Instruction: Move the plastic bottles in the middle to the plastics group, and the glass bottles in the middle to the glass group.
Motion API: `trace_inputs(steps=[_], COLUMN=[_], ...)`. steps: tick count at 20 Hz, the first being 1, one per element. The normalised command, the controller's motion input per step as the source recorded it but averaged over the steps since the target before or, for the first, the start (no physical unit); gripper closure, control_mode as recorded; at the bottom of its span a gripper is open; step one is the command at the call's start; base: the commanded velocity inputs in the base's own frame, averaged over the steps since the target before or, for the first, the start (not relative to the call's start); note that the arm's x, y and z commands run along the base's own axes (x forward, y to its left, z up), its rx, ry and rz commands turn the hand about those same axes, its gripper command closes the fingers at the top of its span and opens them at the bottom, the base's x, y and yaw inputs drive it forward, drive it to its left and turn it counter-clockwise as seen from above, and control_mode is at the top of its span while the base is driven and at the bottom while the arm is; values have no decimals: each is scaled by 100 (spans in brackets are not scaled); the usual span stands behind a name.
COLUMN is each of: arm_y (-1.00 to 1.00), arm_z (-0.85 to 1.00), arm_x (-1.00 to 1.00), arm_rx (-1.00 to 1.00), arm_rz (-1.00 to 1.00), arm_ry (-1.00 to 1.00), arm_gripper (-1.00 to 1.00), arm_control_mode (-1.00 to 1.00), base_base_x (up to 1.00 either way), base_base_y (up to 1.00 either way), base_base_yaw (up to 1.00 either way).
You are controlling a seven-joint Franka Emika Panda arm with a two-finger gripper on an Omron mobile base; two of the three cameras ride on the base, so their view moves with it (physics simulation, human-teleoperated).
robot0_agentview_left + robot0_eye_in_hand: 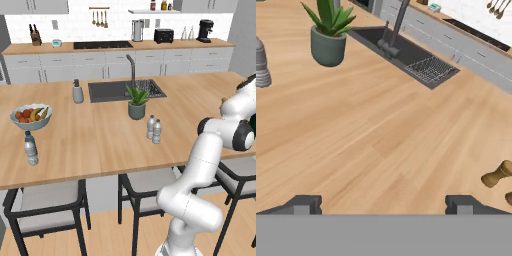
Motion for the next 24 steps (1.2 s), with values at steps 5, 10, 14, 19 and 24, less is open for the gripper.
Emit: trace_inputs(steps=[5, 10, 14, 19, 24], arm_y=[81, 100, 100, 100, 100], arm_z=[45, -20, -17, -3, 21], arm_x=[-29, -87, -89, -25, 8], arm_rx=[-10, -14, -13, -7, -6], arm_rz=[-1, 0, -4, -28, -48], arm_ry=[11, 2, -9, -17, -11], arm_gripper=[-100, -100, -100, -100, -100], arm_control_mode=[-100, -100, -100, -100, -100], base_base_x=[0, 0, 0, 0, 0], base_base_y=[0, 0, 0, 0, 0], base_base_yaw=[0, 0, 0, 0, 0])
